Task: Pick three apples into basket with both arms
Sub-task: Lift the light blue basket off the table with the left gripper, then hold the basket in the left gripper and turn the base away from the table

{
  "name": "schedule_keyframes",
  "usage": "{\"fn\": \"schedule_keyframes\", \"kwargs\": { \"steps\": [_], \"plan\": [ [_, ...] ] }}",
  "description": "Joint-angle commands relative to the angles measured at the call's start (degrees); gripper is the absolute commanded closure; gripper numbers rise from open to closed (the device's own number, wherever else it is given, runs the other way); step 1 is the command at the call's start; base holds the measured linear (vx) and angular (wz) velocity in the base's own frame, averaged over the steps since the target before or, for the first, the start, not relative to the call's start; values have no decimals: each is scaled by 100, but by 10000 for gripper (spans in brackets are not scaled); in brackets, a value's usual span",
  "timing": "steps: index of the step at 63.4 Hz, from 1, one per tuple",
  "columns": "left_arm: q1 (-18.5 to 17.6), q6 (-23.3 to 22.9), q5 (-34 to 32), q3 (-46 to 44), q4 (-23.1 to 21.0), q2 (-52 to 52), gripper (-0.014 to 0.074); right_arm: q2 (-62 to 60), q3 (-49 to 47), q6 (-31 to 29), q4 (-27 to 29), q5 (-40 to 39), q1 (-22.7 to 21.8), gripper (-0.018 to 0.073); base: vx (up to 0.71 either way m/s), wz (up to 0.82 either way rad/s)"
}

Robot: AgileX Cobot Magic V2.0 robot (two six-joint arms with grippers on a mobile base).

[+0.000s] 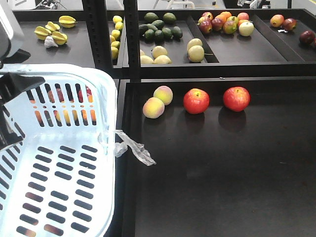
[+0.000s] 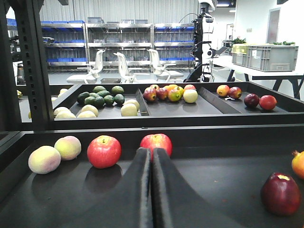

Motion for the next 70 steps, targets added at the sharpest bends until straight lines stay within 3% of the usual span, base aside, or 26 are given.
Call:
{"fn": "schedule_keyframes", "kwargs": {
  "steps": [1, 70],
  "plan": [
    [-32, -78, -391, -191, 152, -76, 604, -60, 88, -32, -27, -425, -29, 568, 0, 0],
    [-32, -78, -396, -191, 152, -75, 604, -60, 88, -32, -27, -425, -29, 568, 0, 1]
  ]
}}
